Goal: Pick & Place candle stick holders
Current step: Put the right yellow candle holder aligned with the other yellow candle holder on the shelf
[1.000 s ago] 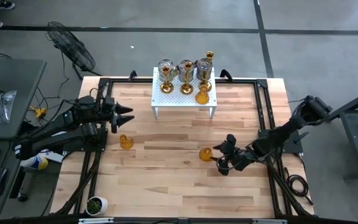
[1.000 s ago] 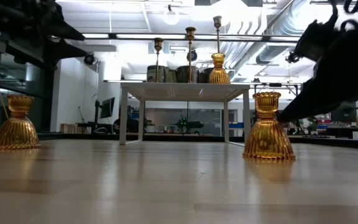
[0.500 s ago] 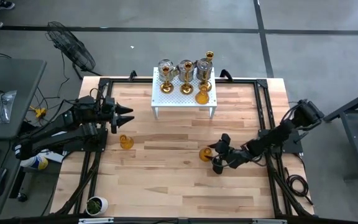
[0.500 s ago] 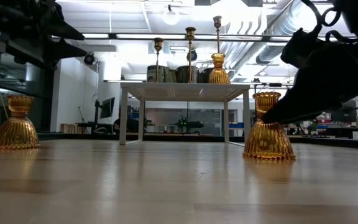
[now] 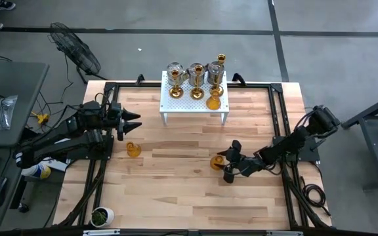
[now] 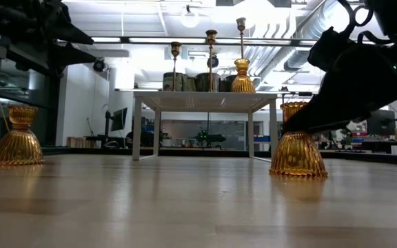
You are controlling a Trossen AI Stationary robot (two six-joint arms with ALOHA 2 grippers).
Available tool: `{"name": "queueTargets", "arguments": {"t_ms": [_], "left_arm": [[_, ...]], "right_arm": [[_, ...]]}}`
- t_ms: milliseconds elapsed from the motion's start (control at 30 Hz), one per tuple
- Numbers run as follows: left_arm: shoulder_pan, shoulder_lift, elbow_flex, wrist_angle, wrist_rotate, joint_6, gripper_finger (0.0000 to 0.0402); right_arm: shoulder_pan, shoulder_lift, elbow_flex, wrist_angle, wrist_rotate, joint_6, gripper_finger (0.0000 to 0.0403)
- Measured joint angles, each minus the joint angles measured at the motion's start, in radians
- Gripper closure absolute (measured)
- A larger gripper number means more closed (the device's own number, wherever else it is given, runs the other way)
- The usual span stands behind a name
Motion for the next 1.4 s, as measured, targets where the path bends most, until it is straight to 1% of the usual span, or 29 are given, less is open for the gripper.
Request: {"name": "queueTargets", "arguments": {"t_ms": [633, 733, 1033, 1133, 1267, 1400], "left_arm": [[0.0, 0.0, 0.0, 0.0, 0.0, 0.0, 0.0178], [0.0, 0.0, 0.0, 0.0, 0.0, 0.0, 0.0178], [0.0, 0.0, 0.0, 0.0, 0.0, 0.0, 0.0178], [0.0, 0.0, 0.0, 0.0, 0.0, 0.0, 0.0178], [0.0, 0.0, 0.0, 0.0, 0.0, 0.0, 0.0178], [0.0, 0.0, 0.0, 0.0, 0.0, 0.0, 0.0178]], "right_arm": [[0.001, 0.0, 0.0, 0.02, 0.0, 0.0, 0.0162], [0.001, 0.0, 0.0, 0.023, -0.003, -0.001, 0.0177], [0.001, 0.0, 0.0, 0.027, -0.026, -0.034, 0.0253], [0.001, 0.0, 0.0, 0.026, -0.027, -0.041, 0.027], [0.001, 0.0, 0.0, 0.027, -0.028, -0.059, 0.0276], [0.001, 0.0, 0.0, 0.027, -0.027, -0.059, 0.0265]]}}
